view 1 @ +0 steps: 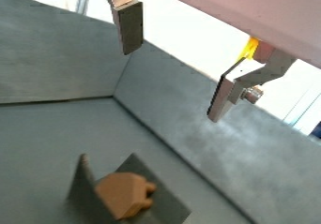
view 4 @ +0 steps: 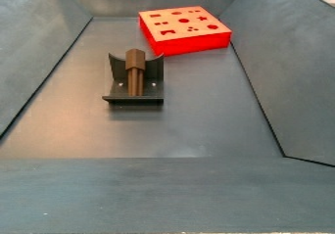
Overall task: Pick up the 3 prong object. Move up. Place the 3 prong object on the fixture. Regrasp the 3 prong object. Move to above the board. Insert the 3 prong object.
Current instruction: Regrasp the 3 prong object.
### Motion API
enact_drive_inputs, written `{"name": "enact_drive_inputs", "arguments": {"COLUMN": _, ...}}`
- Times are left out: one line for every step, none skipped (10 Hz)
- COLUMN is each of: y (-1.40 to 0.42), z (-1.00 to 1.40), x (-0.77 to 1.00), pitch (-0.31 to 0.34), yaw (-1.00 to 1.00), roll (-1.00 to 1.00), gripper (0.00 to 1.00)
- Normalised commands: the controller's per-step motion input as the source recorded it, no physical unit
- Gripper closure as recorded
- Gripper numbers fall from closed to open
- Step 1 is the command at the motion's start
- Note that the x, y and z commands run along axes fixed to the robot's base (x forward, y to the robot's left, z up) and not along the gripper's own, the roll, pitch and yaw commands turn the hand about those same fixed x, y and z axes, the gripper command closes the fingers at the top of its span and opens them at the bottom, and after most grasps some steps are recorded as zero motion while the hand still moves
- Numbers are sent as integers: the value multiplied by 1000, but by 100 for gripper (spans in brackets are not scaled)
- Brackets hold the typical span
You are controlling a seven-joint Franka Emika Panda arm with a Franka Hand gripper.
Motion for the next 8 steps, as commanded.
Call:
{"name": "enact_drive_inputs", "arguments": {"y": -41, "z": -22, "x": 111, "pitch": 154, "yaw": 97, "roll": 1000, "gripper": 0}}
{"name": "enact_drive_inputs", "arguments": {"y": -46, "z": -22, "x": 109, "pitch": 193, "yaw": 139, "roll": 1000, "gripper": 0}}
{"name": "enact_drive_inputs", "arguments": {"y": -45, "z": -26, "x": 111, "pitch": 189, "yaw": 156, "roll": 895, "gripper": 0}}
{"name": "enact_drive_inputs", "arguments": {"y": -48, "z": -25, "x": 115, "pitch": 162, "yaw": 189, "roll": 601, "gripper": 0}}
{"name": "enact_drive_inputs", "arguments": {"y": -53, "z": -25, "x": 117, "pitch": 147, "yaw": 202, "roll": 482, "gripper": 0}}
{"name": "enact_drive_inputs", "arguments": {"y": -44, "z": -17, "x": 113, "pitch": 119, "yaw": 212, "roll": 272, "gripper": 0}}
{"name": "enact_drive_inputs", "arguments": {"y": -36, "z": -9, "x": 101, "pitch": 84, "yaw": 217, "roll": 194, "gripper": 0}}
{"name": "enact_drive_inputs", "arguments": {"y": -43, "z": -19, "x": 87, "pitch": 37, "yaw": 211, "roll": 164, "gripper": 0}}
